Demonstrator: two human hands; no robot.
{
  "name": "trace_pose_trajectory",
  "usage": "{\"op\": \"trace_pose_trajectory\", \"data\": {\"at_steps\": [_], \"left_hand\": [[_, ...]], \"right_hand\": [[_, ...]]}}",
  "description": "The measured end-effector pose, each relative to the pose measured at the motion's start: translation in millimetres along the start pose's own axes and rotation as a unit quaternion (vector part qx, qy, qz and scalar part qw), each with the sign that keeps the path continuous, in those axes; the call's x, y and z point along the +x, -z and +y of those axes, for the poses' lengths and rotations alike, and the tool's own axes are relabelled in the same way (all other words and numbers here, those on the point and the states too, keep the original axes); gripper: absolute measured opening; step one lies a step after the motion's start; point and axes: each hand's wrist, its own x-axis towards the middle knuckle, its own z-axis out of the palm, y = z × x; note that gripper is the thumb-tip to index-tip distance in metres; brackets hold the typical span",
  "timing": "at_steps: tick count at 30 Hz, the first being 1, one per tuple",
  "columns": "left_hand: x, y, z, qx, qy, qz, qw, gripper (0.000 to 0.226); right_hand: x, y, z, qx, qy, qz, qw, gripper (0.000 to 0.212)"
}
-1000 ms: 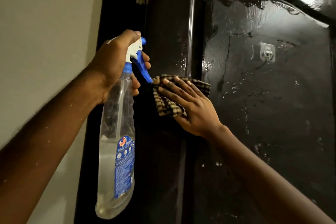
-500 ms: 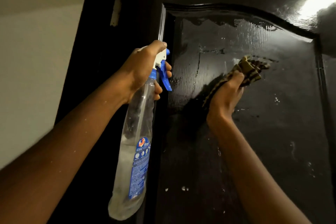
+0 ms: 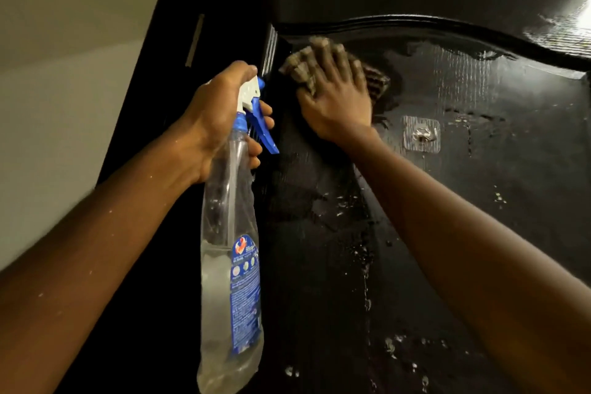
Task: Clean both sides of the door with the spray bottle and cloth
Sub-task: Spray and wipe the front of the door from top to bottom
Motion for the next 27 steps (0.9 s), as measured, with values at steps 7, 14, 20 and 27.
{"op": "trace_pose_trajectory", "data": {"at_steps": [7,14,20,27], "left_hand": [[7,9,-5,0.016,-0.002,-0.013,1.000,0.051],[12,20,-18,-0.002,-0.012,-0.031,0.999,0.049],[17,23,-23,-0.007,-0.015,-0.031,0.999,0.050],[19,9,-16,-0.024,-0.019,-0.061,0.998,0.050]], "right_hand": [[-65,5,32,-0.015,0.104,-0.024,0.994,0.069],[25,17,43,0.012,-0.101,0.009,0.995,0.064],[9,9,13,-0.013,0.130,-0.033,0.991,0.061],[4,32,102,-0.001,-0.055,0.004,0.998,0.067]]}}
